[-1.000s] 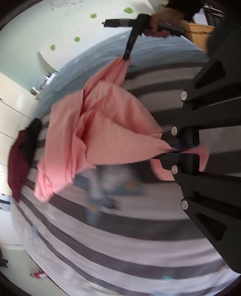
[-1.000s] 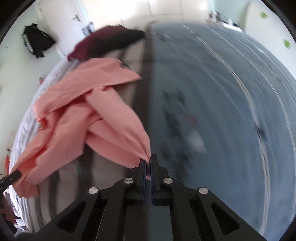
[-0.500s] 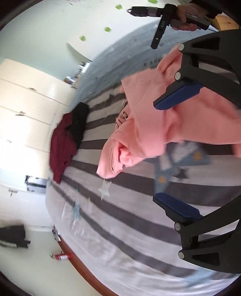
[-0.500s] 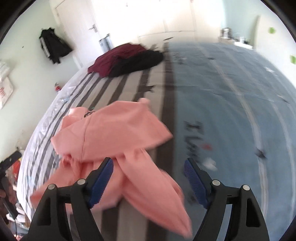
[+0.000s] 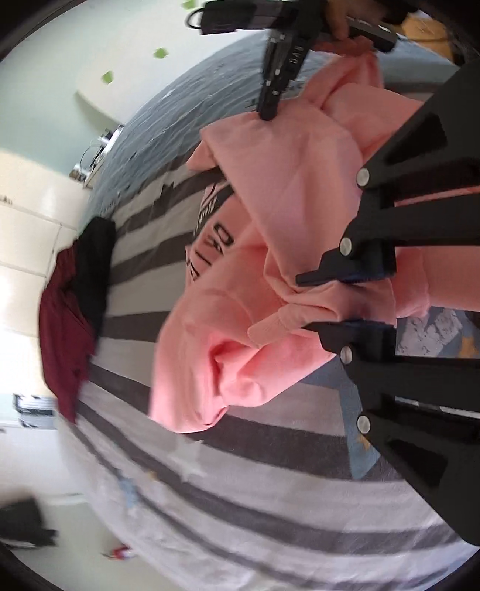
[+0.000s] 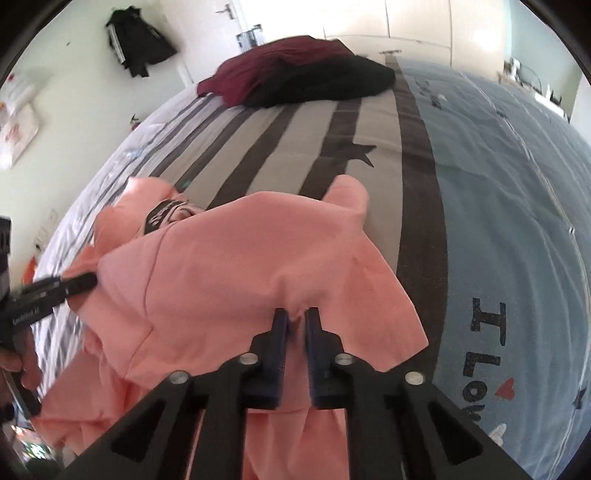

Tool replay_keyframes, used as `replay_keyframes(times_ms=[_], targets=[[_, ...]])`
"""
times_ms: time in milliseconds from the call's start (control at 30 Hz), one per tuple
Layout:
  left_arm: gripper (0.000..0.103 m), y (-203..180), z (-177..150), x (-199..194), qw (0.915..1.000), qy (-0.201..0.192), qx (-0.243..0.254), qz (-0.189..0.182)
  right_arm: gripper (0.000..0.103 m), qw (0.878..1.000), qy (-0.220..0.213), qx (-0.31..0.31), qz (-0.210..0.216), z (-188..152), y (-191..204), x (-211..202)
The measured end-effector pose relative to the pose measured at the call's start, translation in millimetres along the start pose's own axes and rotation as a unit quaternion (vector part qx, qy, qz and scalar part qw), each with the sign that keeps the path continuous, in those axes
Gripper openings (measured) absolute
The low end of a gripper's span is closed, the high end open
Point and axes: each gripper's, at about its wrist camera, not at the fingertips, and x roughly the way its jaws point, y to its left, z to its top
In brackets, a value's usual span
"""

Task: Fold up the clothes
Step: 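Lift the pink T-shirt high with both grippers and shake it open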

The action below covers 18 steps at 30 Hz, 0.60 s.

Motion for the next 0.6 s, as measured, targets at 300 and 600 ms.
replay_keyframes(times_ms=[300,600], targets=[[0.009,69.7,-24.9,-62.5,0.9969,0.015,-0.072,0.027,0.004,0.995,0.018,-0.030,0.095,-39.3,68.5,-56.4],[0.009,160.6,-57.1,-77.7,0.9785,0.063,-0.131,0.146,0.005,0.962,0.107,-0.086,0.236,-80.3,212.6,-50.7]])
